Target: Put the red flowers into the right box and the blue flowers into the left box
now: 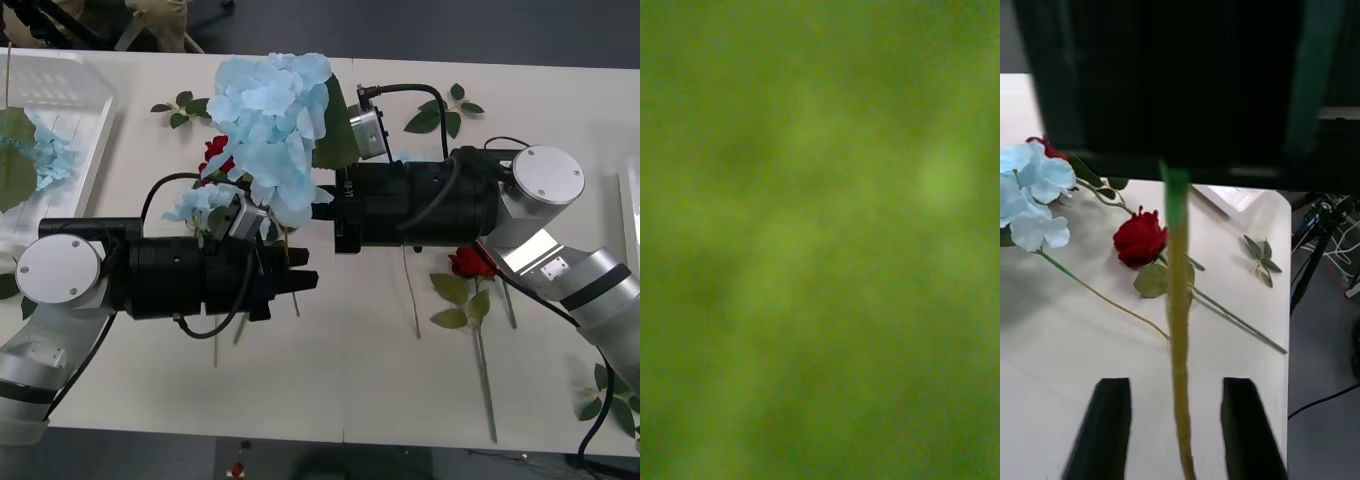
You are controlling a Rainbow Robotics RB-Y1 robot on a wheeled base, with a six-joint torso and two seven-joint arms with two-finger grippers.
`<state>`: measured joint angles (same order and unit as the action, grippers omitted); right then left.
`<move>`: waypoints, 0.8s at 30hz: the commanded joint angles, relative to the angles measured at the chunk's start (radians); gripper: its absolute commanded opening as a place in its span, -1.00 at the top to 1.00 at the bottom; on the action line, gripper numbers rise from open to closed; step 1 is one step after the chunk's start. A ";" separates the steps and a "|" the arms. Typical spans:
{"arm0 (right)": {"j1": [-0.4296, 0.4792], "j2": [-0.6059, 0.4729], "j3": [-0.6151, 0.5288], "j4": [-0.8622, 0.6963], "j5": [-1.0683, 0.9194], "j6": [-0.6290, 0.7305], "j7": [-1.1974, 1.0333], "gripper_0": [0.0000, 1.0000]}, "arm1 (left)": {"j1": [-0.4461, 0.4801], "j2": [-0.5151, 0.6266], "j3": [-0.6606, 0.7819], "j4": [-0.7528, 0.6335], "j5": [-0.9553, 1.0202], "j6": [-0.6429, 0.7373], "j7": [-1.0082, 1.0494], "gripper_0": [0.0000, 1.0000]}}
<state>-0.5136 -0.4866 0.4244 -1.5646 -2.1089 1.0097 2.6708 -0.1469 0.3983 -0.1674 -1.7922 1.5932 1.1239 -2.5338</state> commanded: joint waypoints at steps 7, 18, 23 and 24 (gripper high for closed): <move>-0.025 -0.043 -0.013 -0.040 -0.016 0.004 0.035 1.00 | -0.017 0.016 -0.006 -0.032 0.021 -0.021 0.004 1.00; -0.026 -0.047 -0.024 -0.040 -0.029 0.012 0.035 -0.88 | -0.017 0.016 -0.008 -0.030 0.021 -0.039 0.004 1.00; -0.025 -0.047 -0.032 -0.040 -0.034 0.020 0.035 -1.00 | -0.017 0.017 -0.006 -0.030 0.022 -0.042 0.006 1.00; -0.025 -0.047 -0.032 -0.040 -0.036 0.024 0.035 -1.00 | -0.019 0.022 -0.008 -0.032 0.024 -0.049 0.004 1.00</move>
<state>-0.5136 -0.5213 0.4086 -1.5660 -2.1272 1.0305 2.6708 -0.1469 0.3984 -0.1674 -1.7922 1.5996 1.0922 -2.5338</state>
